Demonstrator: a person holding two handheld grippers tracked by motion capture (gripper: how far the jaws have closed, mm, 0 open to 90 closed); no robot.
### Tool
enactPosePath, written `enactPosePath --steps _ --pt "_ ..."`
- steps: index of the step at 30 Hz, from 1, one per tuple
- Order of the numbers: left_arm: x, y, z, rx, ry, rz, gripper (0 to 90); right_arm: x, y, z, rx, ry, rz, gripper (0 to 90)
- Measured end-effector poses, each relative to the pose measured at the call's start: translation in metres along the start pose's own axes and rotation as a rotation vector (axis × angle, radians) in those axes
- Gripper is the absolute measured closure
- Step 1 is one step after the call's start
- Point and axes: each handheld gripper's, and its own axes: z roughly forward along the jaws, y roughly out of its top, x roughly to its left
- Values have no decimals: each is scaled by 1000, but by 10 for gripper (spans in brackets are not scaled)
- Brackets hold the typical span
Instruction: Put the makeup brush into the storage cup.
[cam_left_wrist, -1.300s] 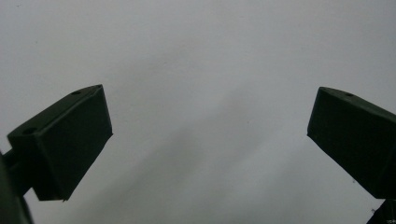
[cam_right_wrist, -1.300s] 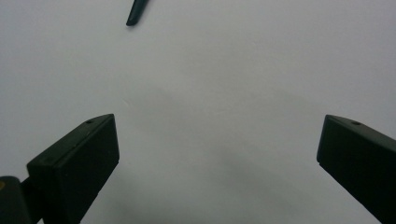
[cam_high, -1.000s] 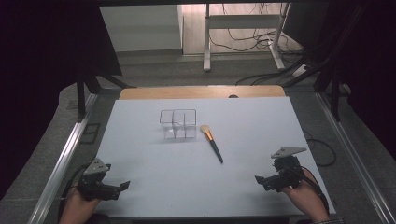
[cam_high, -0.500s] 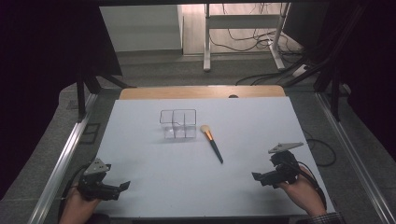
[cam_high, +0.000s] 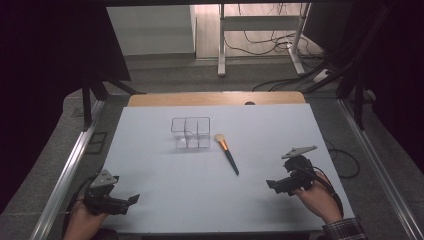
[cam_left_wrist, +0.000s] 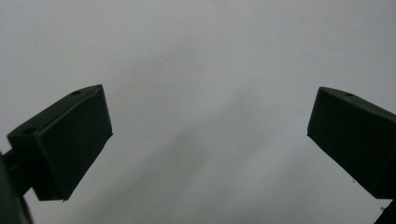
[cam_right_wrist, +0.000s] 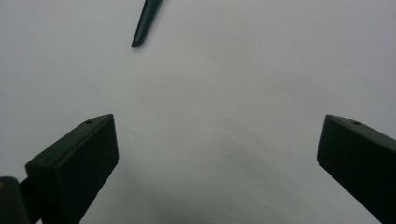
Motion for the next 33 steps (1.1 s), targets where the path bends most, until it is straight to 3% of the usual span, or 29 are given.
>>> enactPosePath --steps 1,5,19,33 --pt "0 0 0 0 0 1 3 0 2 1 2 22 17 0" --pt "0 0 0 -1 0 -1 3 0 8 4 13 23 18 0" --pt "0 0 0 3 -3 0 4 1 22 18 66 -7 -36 0" --pt "0 0 0 3 -5 1 4 3 39 26 74 -11 -23 0"
